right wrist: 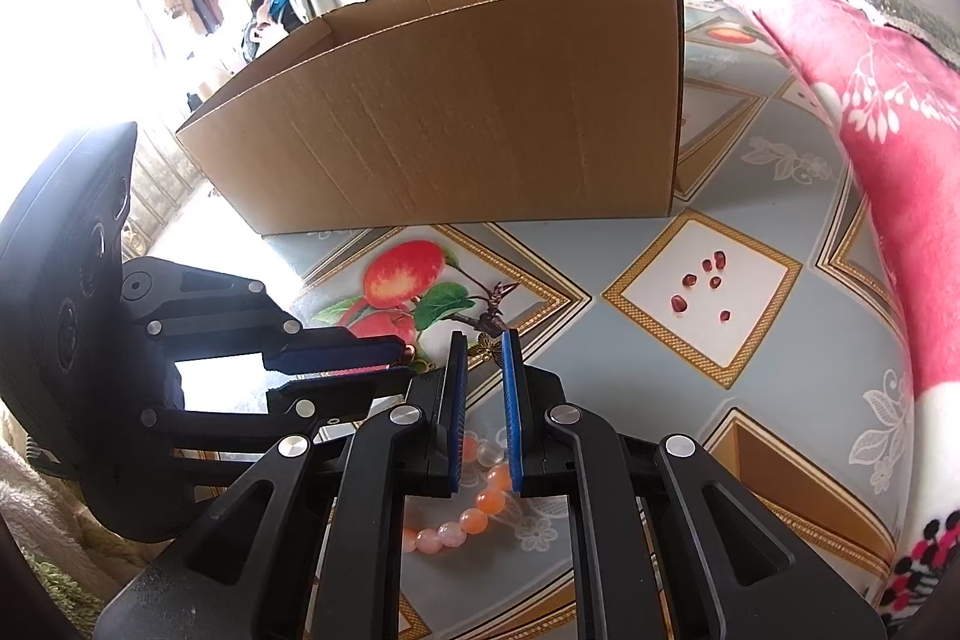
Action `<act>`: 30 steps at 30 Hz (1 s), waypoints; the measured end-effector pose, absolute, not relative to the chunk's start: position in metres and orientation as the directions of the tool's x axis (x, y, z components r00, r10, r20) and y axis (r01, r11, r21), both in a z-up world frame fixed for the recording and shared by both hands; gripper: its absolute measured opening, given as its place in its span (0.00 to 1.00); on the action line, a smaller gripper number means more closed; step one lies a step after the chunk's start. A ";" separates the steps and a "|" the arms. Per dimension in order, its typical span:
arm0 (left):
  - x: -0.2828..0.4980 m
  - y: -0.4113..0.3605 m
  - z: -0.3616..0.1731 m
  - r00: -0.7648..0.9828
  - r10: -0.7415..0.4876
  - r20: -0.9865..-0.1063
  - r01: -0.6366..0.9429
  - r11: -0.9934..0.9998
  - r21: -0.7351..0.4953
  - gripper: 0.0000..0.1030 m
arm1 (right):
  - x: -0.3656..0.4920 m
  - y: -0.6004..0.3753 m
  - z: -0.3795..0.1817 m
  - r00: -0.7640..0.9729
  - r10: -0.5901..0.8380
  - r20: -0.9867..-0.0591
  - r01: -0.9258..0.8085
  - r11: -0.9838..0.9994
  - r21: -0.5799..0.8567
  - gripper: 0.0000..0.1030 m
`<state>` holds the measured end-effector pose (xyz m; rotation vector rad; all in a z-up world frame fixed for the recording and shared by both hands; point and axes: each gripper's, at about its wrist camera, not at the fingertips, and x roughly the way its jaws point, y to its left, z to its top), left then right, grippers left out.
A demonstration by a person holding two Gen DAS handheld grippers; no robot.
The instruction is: Organize jewelry
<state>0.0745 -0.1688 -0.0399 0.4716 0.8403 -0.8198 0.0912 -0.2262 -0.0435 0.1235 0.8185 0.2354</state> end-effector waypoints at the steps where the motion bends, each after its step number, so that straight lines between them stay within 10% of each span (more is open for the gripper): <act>1: 0.074 -0.169 -0.040 0.399 -0.444 -0.802 0.791 0.609 0.055 0.10 | 0.091 -0.226 -0.043 0.659 0.255 -0.707 -0.160 0.967 0.200 0.09; 30: 0.102 -0.171 -0.034 0.152 -0.430 -0.890 0.965 0.259 0.039 0.20 | 0.097 -0.232 -0.050 0.645 0.266 -0.716 -0.154 0.964 0.219 0.09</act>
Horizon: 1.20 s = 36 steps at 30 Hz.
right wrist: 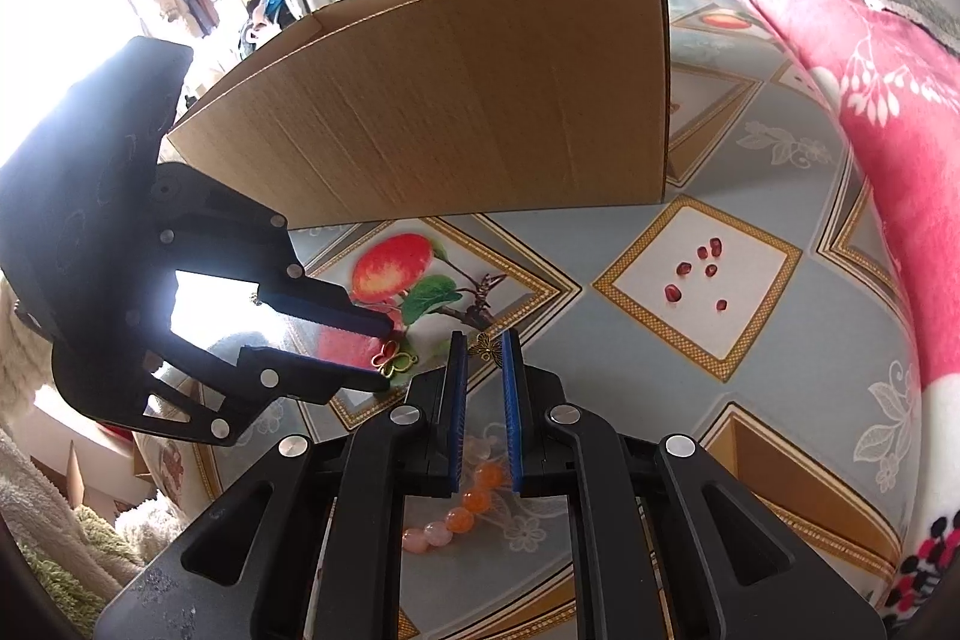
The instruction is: Organize jewelry
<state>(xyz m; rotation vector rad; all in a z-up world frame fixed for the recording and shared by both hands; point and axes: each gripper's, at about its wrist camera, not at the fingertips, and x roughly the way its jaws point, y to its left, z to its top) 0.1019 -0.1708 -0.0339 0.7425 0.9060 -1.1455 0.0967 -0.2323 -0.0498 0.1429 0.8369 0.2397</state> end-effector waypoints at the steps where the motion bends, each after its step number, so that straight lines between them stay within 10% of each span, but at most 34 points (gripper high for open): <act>1: 0.101 -0.172 -0.034 0.153 -0.426 -0.892 0.967 0.249 0.047 0.20 | 0.097 -0.232 -0.050 0.644 0.267 -0.717 -0.154 0.963 0.220 0.09; 36: 0.091 -0.155 -0.006 0.195 -0.477 -0.857 0.956 0.288 0.058 0.15 | 0.088 -0.233 -0.035 0.673 0.270 -0.688 -0.163 0.962 0.218 0.09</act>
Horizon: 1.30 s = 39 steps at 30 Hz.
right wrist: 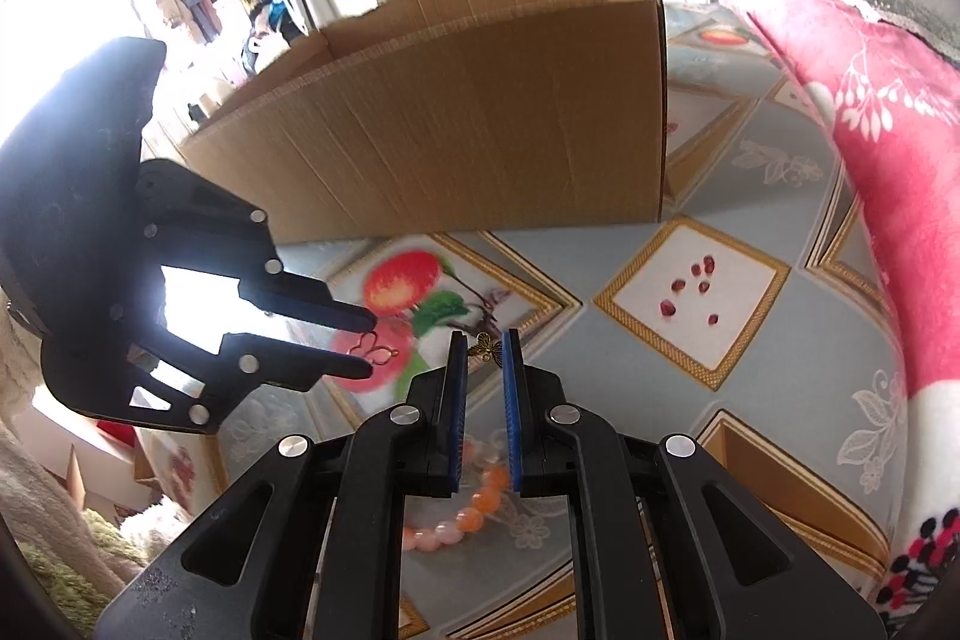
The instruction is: Organize jewelry
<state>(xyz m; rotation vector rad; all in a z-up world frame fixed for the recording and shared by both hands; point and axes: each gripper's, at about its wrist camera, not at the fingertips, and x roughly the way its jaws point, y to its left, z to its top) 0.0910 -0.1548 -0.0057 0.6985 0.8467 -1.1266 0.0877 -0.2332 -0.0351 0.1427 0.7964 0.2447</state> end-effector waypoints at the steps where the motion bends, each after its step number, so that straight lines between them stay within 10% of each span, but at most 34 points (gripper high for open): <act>1: 0.089 -0.151 0.003 0.200 -0.494 -0.846 0.953 0.300 0.050 0.16 | 0.085 -0.232 -0.031 0.682 0.267 -0.681 -0.164 0.963 0.213 0.09; 10: 0.116 -0.109 0.107 0.351 -0.657 -0.667 0.886 0.463 0.011 0.16 | 0.093 -0.216 0.064 0.818 0.298 -0.492 -0.300 0.951 0.078 0.09; 24: 0.275 -0.116 0.041 0.214 -0.414 -0.885 0.660 0.729 -0.182 0.16 | 0.240 -0.221 0.041 0.604 0.322 -0.729 -0.286 0.941 0.179 0.14; 39: 0.293 -0.102 0.073 0.291 -0.476 -0.830 0.558 0.789 -0.257 0.45 | 0.200 -0.249 0.087 0.734 0.324 -0.596 -0.249 0.946 0.207 0.35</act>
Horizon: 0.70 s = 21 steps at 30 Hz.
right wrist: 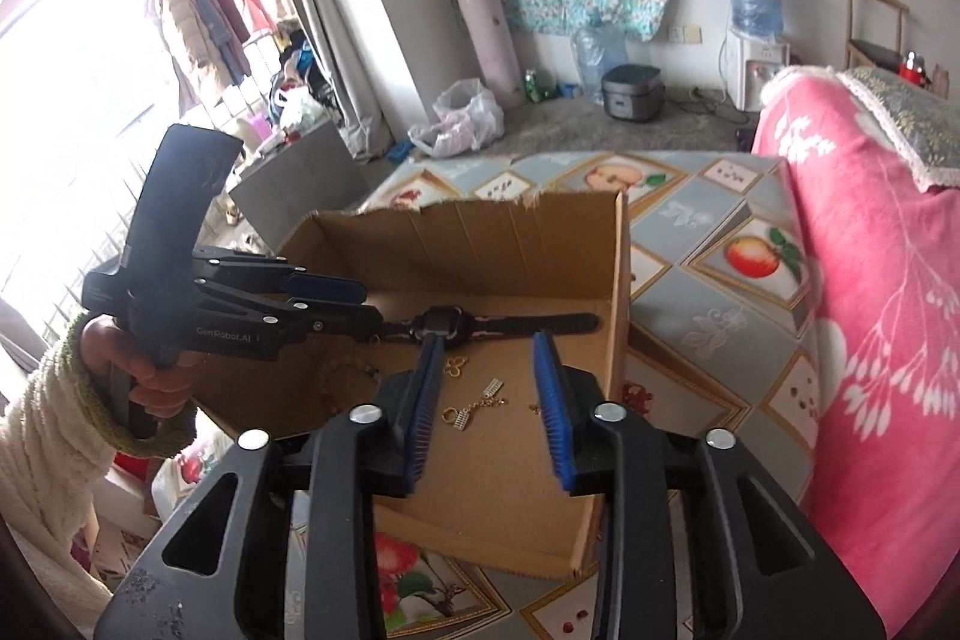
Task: Organize jewelry
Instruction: 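Move both grippers back from the box over the cloth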
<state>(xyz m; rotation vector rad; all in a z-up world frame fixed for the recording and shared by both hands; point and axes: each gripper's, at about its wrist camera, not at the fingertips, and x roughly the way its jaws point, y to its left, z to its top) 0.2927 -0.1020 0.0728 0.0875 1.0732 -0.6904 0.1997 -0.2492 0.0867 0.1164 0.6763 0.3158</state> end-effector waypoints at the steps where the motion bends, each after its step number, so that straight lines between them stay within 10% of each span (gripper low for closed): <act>1: 0.288 -0.098 0.079 0.311 -0.480 -0.820 0.558 0.791 -0.251 0.46 | 0.194 -0.250 0.090 0.745 0.323 -0.584 -0.248 0.946 0.208 0.36; 11: 0.190 -0.035 0.134 0.496 -0.503 -0.708 0.578 0.800 -0.163 0.65 | 0.101 -0.254 0.101 0.813 0.324 -0.484 -0.227 0.941 0.250 0.44; 21: 0.098 0.017 0.085 0.552 -0.446 -0.705 0.471 0.864 -0.178 0.74 | 0.036 -0.244 0.038 0.738 0.289 -0.610 -0.076 0.934 0.350 0.48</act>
